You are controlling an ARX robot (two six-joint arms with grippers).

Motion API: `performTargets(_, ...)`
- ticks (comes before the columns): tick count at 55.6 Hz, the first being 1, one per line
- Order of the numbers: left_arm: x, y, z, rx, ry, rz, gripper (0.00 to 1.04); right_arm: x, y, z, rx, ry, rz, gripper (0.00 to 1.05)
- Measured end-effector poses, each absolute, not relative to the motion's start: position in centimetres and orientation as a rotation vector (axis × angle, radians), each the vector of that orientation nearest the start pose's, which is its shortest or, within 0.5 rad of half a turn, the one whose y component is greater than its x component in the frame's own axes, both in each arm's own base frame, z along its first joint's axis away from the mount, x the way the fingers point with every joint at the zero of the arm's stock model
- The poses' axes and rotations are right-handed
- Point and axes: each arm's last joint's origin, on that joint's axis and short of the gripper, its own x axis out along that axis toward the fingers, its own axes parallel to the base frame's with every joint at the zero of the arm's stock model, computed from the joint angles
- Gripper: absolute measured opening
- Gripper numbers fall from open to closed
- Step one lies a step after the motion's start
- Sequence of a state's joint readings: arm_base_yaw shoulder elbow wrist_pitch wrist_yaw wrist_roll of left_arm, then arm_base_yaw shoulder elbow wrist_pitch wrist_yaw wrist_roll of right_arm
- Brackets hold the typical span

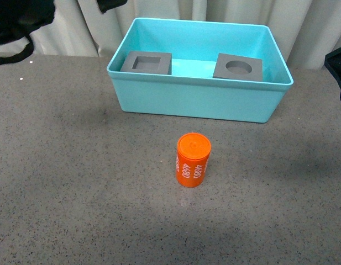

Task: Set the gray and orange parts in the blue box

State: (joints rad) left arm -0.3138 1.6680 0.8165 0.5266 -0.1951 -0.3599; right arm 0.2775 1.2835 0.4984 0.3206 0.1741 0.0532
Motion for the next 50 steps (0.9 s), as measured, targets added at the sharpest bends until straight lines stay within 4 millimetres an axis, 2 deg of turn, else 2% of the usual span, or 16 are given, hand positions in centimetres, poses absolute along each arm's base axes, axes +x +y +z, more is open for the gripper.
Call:
performTargets(5, 28.5, -8.7, 18.3, -0.288, 0.344, -0.042, 0.98, 23.9, 6.3, 18.3, -0.052, 0.455, 0.089, 0.95)
performTargets(9, 25.9, -8.0, 17.8, -0.289, 0.354, -0.021, 0.98, 23.9, 6.3, 18.3, -0.052, 0.455, 0.089, 0.95)
performTargets(22, 19.6, -5.8, 16.7, -0.332, 0.372, 0.004, 0.98, 23.9, 6.3, 18.3, -0.052, 0.455, 0.089, 0.95)
performTargets(33, 15.9, -4.2, 15.2, -0.343, 0.398, 0.042, 0.98, 23.9, 6.3, 18.3, -0.052, 0.455, 0.089, 0.95)
performTargets(45, 13.8, -2.6, 14.4, -0.330, 0.384, 0.129, 0.98, 23.9, 6.3, 18.3, -0.052, 0.455, 0.089, 0.95)
performTargets(47, 13.8, -2.5, 14.1, -0.308, 0.370, 0.116, 0.96, 23.9, 6.3, 18.3, -0.052, 0.455, 0.089, 0.95)
performTargets(50, 13.9, -2.3, 13.7, -0.260, 0.263, 0.049, 0.87, 23.9, 6.3, 18.3, -0.052, 0.455, 0.089, 0.95)
